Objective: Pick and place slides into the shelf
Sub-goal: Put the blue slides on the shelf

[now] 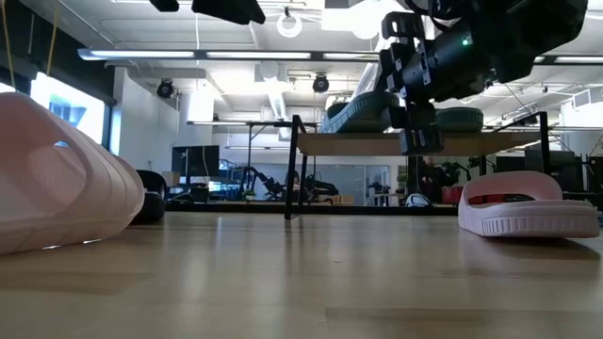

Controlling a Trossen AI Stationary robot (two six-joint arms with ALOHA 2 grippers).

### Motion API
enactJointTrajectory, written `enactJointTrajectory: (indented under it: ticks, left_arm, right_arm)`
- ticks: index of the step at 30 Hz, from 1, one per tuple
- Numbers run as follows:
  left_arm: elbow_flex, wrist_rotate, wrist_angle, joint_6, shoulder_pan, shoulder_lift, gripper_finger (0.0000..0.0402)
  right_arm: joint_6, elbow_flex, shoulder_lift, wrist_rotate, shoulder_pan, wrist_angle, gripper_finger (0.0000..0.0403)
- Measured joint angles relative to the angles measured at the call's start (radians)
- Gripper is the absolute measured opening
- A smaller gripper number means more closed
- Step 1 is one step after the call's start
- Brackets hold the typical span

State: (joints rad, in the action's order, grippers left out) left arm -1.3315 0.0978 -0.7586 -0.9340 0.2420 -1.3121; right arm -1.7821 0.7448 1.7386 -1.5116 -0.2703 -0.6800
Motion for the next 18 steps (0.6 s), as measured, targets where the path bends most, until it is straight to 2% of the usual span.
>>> enactJointTrajectory:
  ticks: [10,18]
  left_arm:
    - [0.000,-0.014,0.120,0.003,0.014,-0.093,0.0113]
    - [-0.001,-0.302,0.366,-0.003,0.014,-0.207,0.0113]
  right_arm:
    - [-0.035,0.000,0.000,0.046,-0.006,0.028,0.0197]
    - [-0.061,0.001,0.000,0.045,-0.013,0.056,0.0202]
